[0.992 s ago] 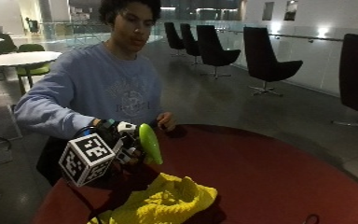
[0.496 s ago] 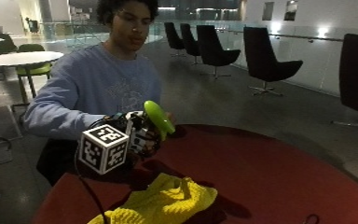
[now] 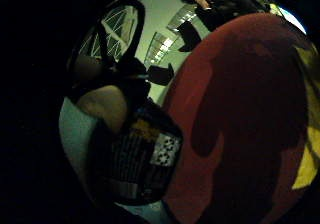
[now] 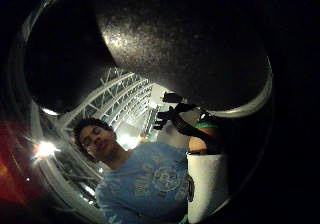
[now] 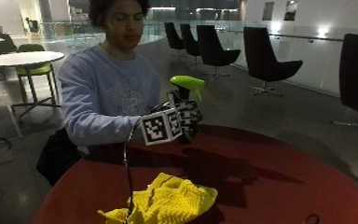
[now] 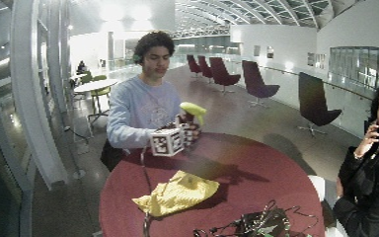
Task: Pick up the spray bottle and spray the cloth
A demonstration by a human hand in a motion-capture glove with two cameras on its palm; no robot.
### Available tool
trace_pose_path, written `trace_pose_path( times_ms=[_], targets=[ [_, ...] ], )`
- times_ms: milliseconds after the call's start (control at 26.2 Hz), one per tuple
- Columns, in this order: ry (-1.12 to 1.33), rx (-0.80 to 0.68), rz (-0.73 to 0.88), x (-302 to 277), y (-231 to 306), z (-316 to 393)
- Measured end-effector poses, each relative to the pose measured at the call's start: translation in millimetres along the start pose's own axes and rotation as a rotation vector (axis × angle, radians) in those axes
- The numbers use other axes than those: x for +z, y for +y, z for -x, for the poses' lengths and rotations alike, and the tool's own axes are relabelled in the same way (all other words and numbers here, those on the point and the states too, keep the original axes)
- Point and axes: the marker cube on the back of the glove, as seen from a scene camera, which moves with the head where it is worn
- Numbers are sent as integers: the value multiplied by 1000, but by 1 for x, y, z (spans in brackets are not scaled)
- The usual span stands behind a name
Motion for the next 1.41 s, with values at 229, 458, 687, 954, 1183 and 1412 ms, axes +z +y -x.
trace_pose_path(
  times_ms=[229,458,687,954,1183,1412],
  targets=[
    [59,-141,70,65,-29,-7],
    [95,-147,95,106,-46,-31],
    [110,-111,154,116,-44,-44],
    [114,-55,181,112,-39,-47],
    [237,-65,136,65,-10,-37],
    [434,-40,73,-18,26,-23]
  ],
)
